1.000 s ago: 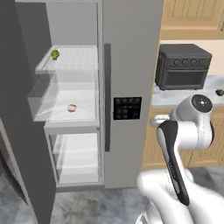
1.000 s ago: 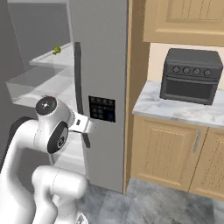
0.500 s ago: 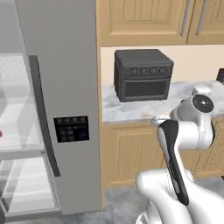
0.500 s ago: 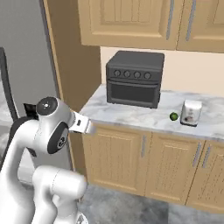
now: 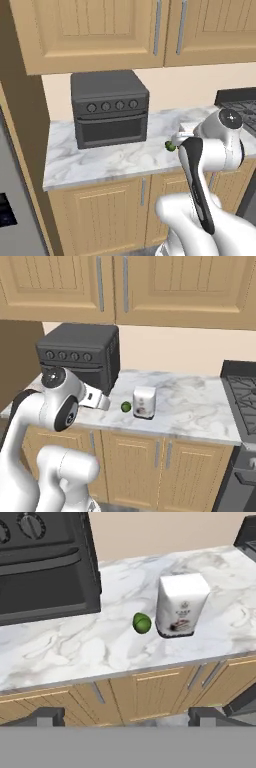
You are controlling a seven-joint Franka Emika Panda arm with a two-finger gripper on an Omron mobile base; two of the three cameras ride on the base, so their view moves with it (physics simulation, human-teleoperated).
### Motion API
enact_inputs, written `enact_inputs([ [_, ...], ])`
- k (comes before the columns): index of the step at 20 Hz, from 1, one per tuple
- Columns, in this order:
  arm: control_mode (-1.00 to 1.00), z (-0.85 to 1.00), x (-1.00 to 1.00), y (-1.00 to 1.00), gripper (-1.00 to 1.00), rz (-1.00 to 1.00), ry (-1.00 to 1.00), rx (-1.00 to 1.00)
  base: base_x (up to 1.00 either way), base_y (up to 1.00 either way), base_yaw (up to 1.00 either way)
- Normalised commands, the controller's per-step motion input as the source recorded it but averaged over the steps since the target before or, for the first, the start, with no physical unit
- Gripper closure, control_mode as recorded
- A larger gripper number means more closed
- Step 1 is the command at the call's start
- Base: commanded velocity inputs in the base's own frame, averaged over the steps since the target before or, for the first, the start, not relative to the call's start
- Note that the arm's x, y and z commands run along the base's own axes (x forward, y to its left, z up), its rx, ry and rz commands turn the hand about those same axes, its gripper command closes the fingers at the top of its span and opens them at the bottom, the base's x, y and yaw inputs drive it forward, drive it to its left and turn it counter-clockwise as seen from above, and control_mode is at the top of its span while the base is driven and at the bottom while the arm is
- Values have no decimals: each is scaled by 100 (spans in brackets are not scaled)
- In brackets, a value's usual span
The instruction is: Place the avocado and tomato inside the fridge drawer. Close the drawer after placing the vegetables.
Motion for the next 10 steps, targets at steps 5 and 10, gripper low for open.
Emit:
enact_inputs([
  [5,100,0,0,0,-100,0,0,0,31,-18,-11],
  [10,-100,-14,26,6,-100,5,0,0,5,6,0],
])
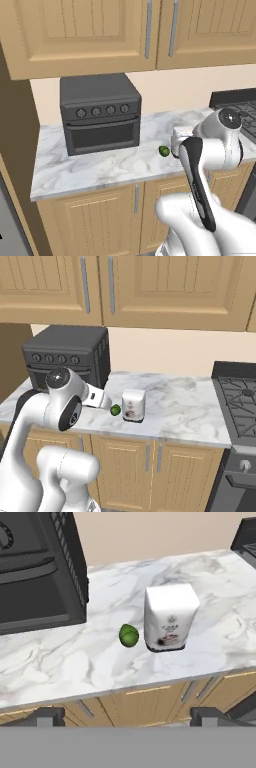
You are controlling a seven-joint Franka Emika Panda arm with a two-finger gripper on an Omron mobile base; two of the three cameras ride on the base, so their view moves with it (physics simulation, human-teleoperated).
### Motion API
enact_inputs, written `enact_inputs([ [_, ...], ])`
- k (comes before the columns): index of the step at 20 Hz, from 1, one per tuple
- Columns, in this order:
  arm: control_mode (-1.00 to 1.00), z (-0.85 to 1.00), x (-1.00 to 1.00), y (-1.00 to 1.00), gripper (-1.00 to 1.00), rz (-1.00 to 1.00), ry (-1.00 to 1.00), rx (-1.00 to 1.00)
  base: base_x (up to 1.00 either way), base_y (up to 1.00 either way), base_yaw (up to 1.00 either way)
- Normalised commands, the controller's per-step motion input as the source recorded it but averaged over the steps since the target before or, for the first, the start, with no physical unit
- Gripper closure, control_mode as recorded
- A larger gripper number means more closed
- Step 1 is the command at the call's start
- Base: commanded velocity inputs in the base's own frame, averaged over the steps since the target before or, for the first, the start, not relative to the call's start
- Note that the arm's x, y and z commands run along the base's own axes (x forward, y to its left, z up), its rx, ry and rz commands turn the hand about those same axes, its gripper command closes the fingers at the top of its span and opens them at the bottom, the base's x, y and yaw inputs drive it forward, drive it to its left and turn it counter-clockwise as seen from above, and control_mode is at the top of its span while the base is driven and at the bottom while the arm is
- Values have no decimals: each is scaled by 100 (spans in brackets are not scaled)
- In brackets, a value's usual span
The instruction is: Place the avocado and tomato inside the fridge drawer. Close the drawer after placing the vegetables.
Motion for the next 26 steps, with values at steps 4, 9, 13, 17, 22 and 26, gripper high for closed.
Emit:
enact_inputs([
  [4,-100,-40,83,27,-100,37,10,-11,0,0,0],
  [9,-100,-18,76,51,-100,37,21,-25,0,0,0],
  [13,-100,-6,47,28,-100,16,18,-29,0,0,0],
  [17,-100,-23,4,0,-100,0,3,-11,0,0,0],
  [22,-100,-19,15,-21,-100,0,9,-12,0,0,0],
  [26,-100,-20,16,-22,-100,2,25,-11,0,0,0],
])
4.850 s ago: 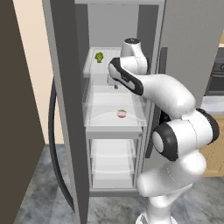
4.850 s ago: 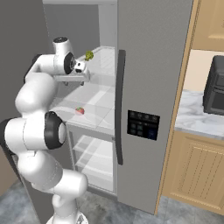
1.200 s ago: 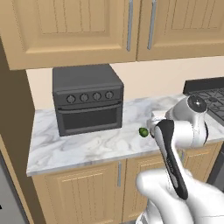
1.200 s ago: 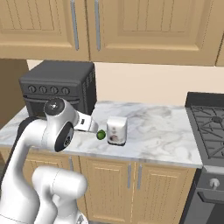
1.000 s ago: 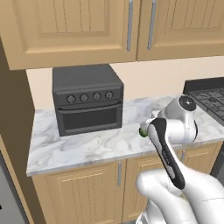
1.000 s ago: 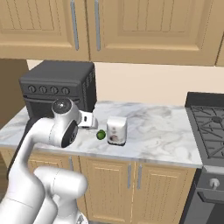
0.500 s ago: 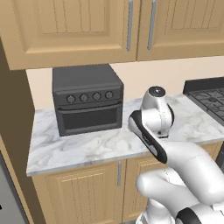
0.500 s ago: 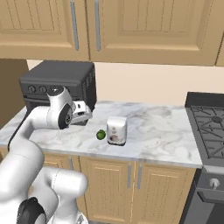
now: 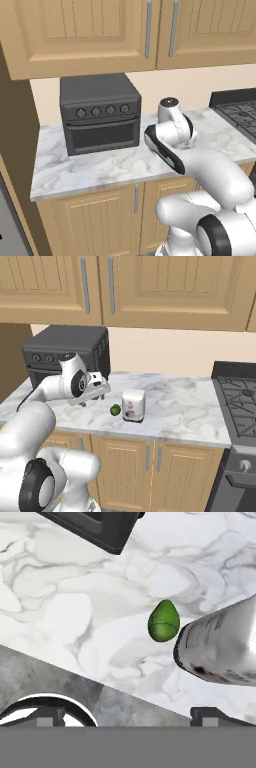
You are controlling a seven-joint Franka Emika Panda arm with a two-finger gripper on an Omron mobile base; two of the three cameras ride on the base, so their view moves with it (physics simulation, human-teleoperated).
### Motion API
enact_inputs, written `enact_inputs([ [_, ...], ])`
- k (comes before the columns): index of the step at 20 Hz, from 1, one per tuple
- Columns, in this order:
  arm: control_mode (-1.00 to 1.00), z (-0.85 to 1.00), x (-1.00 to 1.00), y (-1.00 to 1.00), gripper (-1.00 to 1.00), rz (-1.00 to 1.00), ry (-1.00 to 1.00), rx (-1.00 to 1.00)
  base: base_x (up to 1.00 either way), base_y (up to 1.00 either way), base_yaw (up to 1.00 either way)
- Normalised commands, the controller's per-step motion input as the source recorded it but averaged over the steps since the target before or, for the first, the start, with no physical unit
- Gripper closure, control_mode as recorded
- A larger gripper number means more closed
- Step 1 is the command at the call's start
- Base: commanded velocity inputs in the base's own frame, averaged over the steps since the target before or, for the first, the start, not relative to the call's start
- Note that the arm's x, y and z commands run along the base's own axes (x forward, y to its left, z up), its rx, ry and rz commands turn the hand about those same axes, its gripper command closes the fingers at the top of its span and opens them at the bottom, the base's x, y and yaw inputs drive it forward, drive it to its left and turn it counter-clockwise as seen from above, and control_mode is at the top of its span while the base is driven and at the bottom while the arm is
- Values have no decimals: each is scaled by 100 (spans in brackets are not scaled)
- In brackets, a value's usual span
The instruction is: Place the avocado and tomato inside the fridge drawer. Close the drawer after placing the vegetables.
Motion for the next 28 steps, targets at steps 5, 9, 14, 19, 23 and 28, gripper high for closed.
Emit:
enact_inputs([
  [5,-100,-21,3,-18,-100,8,27,-3,0,0,0],
  [9,-100,-6,13,0,-100,19,15,-9,0,0,0],
  [14,-100,-16,0,0,-100,16,10,-5,0,0,0],
  [19,-100,-25,0,0,-100,13,5,-2,0,0,0],
  [23,-100,-11,0,-5,-100,8,0,0,0,0,0],
  [28,-100,-9,4,-17,-100,10,0,0,0,0,0],
])
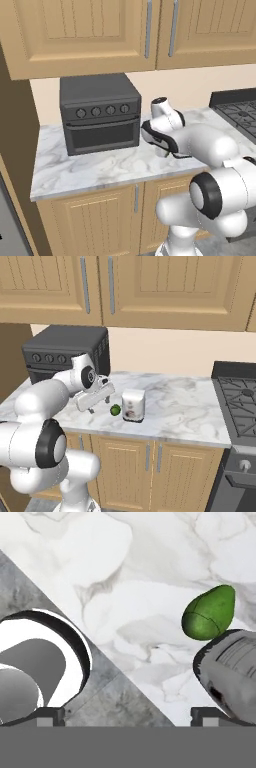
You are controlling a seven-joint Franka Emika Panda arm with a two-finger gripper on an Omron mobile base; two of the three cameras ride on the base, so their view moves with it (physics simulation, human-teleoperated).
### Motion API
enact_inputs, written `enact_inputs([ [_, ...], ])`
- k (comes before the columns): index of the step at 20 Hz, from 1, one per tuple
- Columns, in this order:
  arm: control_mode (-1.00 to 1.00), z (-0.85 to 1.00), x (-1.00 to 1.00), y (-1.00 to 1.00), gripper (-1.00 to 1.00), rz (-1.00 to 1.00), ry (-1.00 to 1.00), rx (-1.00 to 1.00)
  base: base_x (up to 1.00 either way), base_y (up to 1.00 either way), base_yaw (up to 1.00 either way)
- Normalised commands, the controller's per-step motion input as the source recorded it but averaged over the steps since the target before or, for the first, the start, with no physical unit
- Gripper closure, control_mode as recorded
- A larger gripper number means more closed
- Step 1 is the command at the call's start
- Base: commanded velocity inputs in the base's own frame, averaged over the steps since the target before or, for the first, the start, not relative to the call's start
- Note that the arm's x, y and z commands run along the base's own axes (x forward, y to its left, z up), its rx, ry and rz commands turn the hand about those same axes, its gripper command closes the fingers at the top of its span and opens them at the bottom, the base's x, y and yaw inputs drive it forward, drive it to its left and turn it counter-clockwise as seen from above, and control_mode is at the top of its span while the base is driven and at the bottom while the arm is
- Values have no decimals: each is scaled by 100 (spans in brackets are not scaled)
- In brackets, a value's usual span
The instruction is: Place the avocado and tomato inside the fridge drawer. Close the drawer after placing the vegetables.
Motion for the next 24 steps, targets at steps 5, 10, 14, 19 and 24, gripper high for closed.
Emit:
enact_inputs([
  [5,-100,-18,18,-20,-100,7,0,0,0,0,0],
  [10,-100,-26,29,-1,-100,6,1,0,0,0,0],
  [14,-100,-28,27,0,-100,6,1,0,0,0,0],
  [19,-100,-21,30,0,-100,6,2,0,0,0,0],
  [24,-100,-6,28,0,-100,4,0,0,0,0,0],
])
